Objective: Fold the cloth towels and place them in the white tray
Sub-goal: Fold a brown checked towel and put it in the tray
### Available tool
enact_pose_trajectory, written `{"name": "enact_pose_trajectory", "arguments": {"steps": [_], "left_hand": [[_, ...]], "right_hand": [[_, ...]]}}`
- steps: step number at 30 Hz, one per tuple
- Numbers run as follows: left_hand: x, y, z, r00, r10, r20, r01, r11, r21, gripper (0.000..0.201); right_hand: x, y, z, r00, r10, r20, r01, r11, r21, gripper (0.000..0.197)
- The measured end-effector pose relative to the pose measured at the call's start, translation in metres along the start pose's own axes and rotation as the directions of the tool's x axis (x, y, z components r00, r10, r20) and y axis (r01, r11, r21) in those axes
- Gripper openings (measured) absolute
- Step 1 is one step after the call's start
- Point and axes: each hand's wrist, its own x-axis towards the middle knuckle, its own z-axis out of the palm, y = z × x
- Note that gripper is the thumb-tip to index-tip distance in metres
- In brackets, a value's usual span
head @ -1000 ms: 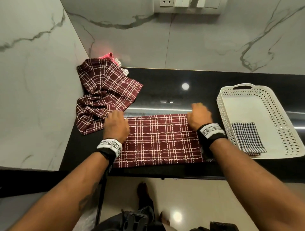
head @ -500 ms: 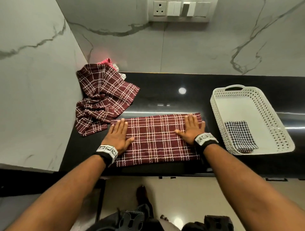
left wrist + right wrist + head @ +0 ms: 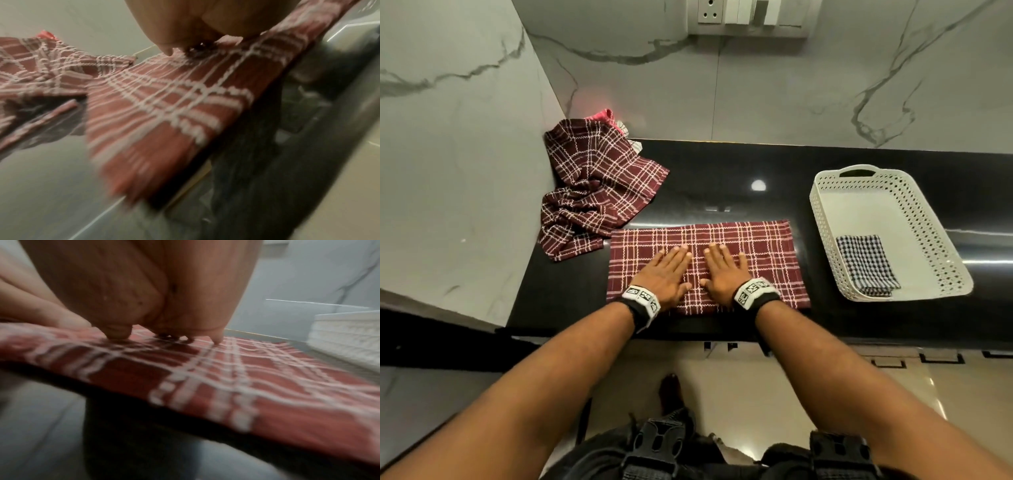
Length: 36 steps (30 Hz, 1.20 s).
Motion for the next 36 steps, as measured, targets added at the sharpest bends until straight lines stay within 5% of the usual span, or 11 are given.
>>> {"name": "enact_pose_trajectory", "arguments": {"steps": [5, 8, 12, 15, 18, 22, 27, 32, 36], "left_hand": [[-0.059, -0.057, 0.041, 0.983, -0.184, -0.018, 0.181, 0.978, -0.101, 0.086], [-0.083, -0.069, 0.050, 0.963, -0.268, 0.007, 0.267, 0.956, -0.121, 0.090], [-0.073, -0.032, 0.032, 0.952, -0.288, -0.108, 0.266, 0.947, -0.178, 0.077], [-0.050, 0.021, 0.018, 0.967, -0.204, -0.153, 0.168, 0.961, -0.220, 0.072], [-0.030, 0.056, 0.017, 0.974, -0.185, -0.131, 0.154, 0.963, -0.220, 0.067], [-0.038, 0.039, 0.043, 0.965, -0.236, -0.115, 0.206, 0.952, -0.225, 0.069], [-0.085, -0.006, 0.081, 0.895, -0.392, -0.213, 0.318, 0.896, -0.311, 0.077], [-0.093, -0.008, 0.086, 0.885, -0.414, -0.213, 0.321, 0.874, -0.366, 0.077], [-0.084, -0.006, 0.056, 0.840, -0.481, -0.250, 0.343, 0.830, -0.440, 0.057]], "right_hand": [[-0.036, 0.105, 0.011, 0.955, 0.294, -0.036, -0.291, 0.954, 0.064, 0.091], [-0.050, 0.124, 0.014, 0.916, 0.396, -0.060, -0.390, 0.916, 0.091, 0.090], [-0.054, 0.072, 0.020, 0.953, 0.236, -0.191, -0.224, 0.971, 0.079, 0.078], [-0.052, 0.006, 0.036, 0.984, 0.010, -0.180, 0.007, 0.996, 0.093, 0.070], [-0.048, -0.025, 0.050, 0.988, -0.057, -0.143, 0.075, 0.990, 0.123, 0.064], [-0.058, 0.026, 0.062, 0.986, 0.023, -0.165, -0.009, 0.996, 0.083, 0.074], [-0.085, 0.114, 0.069, 0.939, 0.251, -0.235, -0.213, 0.961, 0.174, 0.078], [-0.088, 0.122, 0.072, 0.935, 0.238, -0.263, -0.191, 0.963, 0.192, 0.076], [-0.085, 0.095, 0.053, 0.861, 0.416, -0.291, -0.285, 0.870, 0.402, 0.065]]}}
